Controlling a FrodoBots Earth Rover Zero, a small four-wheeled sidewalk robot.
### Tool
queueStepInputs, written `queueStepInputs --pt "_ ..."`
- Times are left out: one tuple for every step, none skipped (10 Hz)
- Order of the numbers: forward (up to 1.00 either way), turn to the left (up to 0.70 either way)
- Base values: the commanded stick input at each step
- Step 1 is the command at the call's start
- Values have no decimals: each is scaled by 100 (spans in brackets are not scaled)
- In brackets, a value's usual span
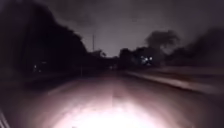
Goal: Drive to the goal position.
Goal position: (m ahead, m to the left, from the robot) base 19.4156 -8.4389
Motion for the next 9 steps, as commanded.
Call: queueStepInputs --pt "70 0" --pt "70 0" --pt "70 0" --pt "70 0" --pt "70 0" --pt "70 0" --pt "70 0" --pt "70 0" --pt "70 0"
